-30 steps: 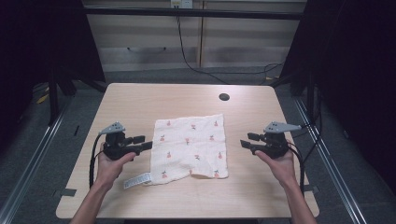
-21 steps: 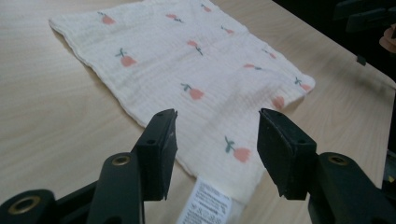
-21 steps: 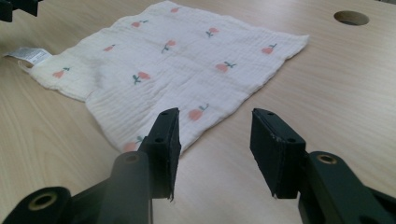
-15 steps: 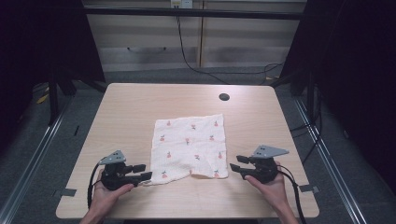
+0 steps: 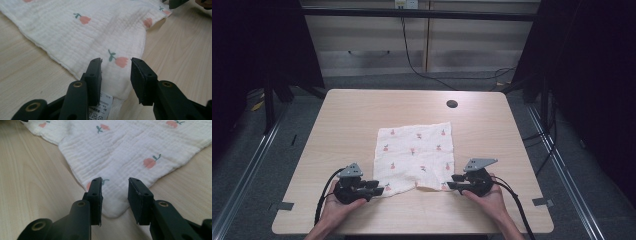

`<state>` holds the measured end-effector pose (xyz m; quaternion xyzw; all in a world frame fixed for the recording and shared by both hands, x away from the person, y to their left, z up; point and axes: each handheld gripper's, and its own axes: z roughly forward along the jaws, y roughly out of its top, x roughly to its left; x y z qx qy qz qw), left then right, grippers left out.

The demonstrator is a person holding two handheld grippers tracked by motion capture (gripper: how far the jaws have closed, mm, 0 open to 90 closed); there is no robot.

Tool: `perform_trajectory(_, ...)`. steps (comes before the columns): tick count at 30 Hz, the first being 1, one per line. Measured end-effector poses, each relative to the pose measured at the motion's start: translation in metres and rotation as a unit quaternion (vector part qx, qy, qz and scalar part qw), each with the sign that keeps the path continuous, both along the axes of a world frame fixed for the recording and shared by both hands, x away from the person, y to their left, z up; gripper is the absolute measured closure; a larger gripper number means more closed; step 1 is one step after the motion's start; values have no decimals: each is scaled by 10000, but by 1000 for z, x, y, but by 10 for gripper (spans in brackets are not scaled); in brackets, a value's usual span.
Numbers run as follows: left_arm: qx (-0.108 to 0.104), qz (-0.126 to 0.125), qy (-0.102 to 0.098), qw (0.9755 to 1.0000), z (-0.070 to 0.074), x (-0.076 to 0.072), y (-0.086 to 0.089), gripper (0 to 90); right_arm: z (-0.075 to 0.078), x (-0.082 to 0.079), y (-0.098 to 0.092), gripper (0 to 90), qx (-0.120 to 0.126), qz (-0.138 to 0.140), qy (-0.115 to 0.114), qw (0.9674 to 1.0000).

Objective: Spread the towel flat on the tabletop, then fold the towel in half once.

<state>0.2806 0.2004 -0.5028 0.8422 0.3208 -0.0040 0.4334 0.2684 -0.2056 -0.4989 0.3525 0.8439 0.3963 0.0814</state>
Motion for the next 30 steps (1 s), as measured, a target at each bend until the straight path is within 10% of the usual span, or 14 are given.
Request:
perform_trajectory(11,290,-40,-122,9995,-2,-3,-3,891,-2,0,2,757,-328,13,-124,9994)
perform_trajectory(30,302,-307,-11,9991,0,-31,-3,899,0,-35,-6,876,-168,310,208,9992)
